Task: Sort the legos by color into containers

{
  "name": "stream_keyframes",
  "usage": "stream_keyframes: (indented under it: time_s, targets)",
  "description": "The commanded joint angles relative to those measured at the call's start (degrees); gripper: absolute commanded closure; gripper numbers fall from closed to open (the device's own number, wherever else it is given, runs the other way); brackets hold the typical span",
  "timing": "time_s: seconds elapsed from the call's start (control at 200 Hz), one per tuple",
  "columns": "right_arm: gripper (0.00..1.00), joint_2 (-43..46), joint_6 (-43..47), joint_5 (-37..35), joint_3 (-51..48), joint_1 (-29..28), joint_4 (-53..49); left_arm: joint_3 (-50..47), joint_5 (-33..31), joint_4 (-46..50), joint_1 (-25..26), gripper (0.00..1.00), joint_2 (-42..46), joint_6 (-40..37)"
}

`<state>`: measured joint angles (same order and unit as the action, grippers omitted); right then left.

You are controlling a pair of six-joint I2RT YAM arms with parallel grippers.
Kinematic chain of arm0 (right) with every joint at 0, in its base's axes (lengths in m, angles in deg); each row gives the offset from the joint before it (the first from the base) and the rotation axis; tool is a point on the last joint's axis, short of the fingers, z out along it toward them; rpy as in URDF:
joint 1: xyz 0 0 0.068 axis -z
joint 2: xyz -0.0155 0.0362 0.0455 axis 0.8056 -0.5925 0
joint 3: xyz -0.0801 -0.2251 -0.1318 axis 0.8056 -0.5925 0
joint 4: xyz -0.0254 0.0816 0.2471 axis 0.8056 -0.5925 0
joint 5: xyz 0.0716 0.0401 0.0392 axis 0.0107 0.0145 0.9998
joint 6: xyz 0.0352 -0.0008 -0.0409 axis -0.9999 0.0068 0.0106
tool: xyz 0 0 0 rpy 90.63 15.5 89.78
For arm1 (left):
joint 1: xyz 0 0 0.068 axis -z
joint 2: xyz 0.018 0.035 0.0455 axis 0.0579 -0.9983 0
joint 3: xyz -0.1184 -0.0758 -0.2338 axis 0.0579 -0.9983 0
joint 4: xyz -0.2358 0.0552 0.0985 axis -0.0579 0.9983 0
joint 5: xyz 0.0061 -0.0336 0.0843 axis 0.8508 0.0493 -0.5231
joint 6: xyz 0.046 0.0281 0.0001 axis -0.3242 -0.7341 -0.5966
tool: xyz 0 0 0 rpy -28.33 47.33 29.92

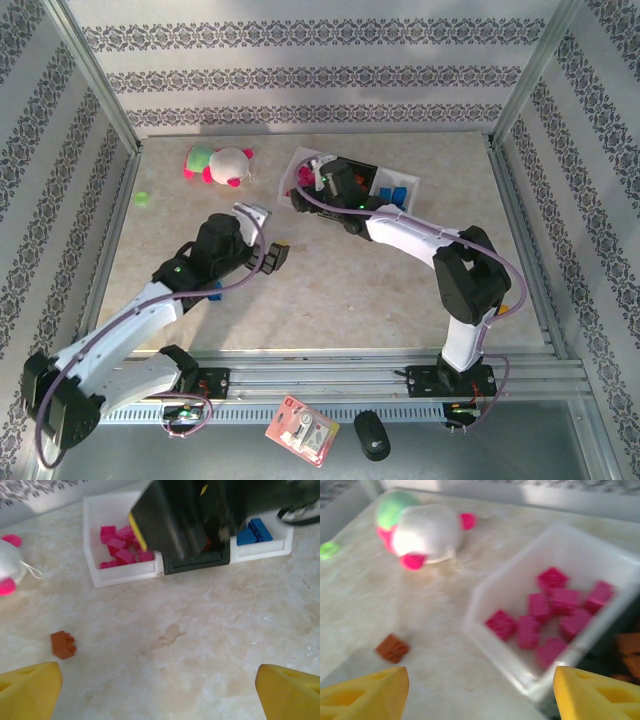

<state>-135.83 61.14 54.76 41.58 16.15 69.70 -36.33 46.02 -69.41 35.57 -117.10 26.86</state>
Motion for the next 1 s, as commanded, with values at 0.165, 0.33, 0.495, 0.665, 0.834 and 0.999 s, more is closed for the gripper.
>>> stream_keyframes:
  time_s: [0.165,0.33,0.495,0.665,0.834,0.999]
  targets:
    - [0.23,-13.7,3.4,11.1,13.8,-4.9,-2.8,-0.4,-5.3,14.9,0.5,0.01,11.5,-1.3]
    - [0.23,-21.8,2.9,11.2,22.8,-6.9,-5.2,-0.3,-7.3,17.6,0.4,0.01,15.0,-0.6]
    - [0.24,-29.4,2.2,8.5,31.6,-8.2,-8.5,0.1,-8.1,18.0,0.4,0.01,14.7,-0.1]
    - [0.24,-35.9,1.8,6.7,40.0,-8.9,-13.5,-0.1,-7.9,17.5,0.4,0.01,14.7,0.2]
    - [0.24,-40.2,1.8,5.4,45.2,-9.6,-16.7,-0.6,-8.0,17.5,0.4,0.01,14.9,0.4]
    - [0.30,-42.6,1.2,5.0,48.0,-10.0,-18.9,-0.7,-8.1,17.4,0.4,0.01,15.1,0.5]
